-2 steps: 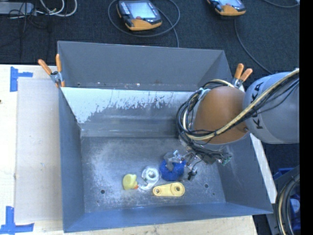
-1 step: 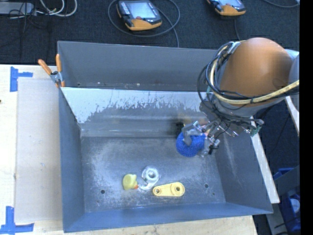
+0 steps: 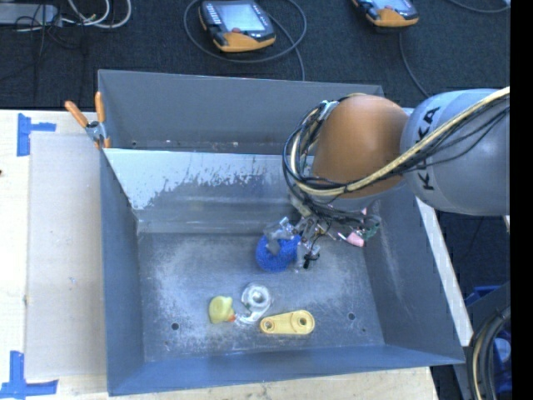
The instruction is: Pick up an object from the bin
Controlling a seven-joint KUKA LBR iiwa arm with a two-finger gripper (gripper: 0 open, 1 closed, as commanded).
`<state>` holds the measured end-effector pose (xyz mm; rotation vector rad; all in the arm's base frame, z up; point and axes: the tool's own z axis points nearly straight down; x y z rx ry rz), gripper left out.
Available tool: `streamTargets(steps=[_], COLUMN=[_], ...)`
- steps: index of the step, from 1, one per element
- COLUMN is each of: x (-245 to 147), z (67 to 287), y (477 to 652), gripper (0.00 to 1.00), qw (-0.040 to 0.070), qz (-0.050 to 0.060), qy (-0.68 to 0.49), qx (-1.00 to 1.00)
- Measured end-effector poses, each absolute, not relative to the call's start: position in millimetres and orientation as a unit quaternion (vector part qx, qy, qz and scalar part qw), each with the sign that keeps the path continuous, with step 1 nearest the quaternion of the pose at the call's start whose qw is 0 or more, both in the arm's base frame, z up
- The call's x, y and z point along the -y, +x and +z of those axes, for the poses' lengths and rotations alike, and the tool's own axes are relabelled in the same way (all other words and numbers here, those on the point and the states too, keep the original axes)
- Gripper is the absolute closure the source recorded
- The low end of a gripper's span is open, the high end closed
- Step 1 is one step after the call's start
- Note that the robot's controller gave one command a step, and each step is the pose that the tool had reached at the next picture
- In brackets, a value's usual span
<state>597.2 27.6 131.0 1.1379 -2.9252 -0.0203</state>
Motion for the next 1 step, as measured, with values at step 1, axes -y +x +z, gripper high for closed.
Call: streamTargets(steps=[1], x=[-115.8], z=[220.0], y=[621.0], gripper=[1.00], qw=[-0.005], qz=[-0.008], qy=[0.377], qx=[0.926])
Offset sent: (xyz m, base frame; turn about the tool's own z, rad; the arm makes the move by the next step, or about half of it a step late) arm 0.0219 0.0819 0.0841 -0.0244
